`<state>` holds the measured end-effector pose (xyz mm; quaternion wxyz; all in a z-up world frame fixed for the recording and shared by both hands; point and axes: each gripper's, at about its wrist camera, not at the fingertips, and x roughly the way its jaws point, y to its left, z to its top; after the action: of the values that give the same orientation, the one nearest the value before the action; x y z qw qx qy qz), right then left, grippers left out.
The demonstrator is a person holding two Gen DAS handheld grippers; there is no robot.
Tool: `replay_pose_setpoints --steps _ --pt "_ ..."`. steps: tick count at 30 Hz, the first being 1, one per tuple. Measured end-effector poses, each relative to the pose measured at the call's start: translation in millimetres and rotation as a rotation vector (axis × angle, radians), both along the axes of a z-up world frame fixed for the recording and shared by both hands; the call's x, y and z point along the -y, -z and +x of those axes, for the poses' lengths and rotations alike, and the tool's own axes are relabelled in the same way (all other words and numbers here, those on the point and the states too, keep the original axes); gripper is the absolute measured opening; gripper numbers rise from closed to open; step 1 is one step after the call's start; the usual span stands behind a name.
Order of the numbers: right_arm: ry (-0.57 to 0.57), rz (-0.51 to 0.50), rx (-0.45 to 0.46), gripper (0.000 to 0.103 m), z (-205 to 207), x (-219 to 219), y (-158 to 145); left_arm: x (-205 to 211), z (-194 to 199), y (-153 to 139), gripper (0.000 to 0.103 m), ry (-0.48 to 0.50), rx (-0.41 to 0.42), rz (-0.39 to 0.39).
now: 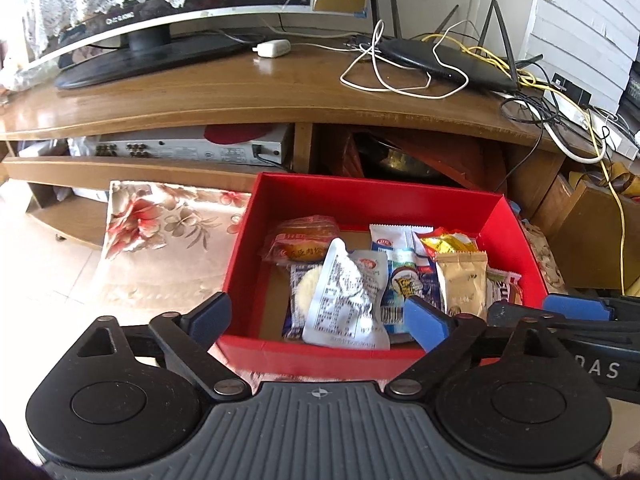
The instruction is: Organize snacks
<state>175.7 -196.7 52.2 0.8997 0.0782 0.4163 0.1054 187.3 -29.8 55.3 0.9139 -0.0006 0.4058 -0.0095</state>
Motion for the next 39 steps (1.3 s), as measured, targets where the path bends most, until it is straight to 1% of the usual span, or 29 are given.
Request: replay_pose_setpoints --steps 3,7,18,25,39 --pt "0.002 0.008 0.000 0.059 -11.5 1.3 -0.4 -1.6 -9.8 -0.1 0.101 -0.002 0.005 0.013" --pt "0.009 0.016 -0.003 0.060 -24.8 3.7 -0.6 -4.8 -22.4 -0.5 0.103 -0.006 0.011 0.015" --pt "0.024 0.007 -0.029 0.061 -54.1 5.9 7.9 -4.5 -53.2 10.2 0.103 -0.004 -0.012 0.042" --pt "0.025 0.005 -0.044 0.062 -71.7 4.4 13.2 -5.7 -72.2 13.1 0.103 -0.011 -0.026 0.017" --pt "0.026 0.004 -0.056 0.063 -105.8 3.3 16.7 -5.6 -107.2 19.9 0.103 -0.002 -0.053 0.031"
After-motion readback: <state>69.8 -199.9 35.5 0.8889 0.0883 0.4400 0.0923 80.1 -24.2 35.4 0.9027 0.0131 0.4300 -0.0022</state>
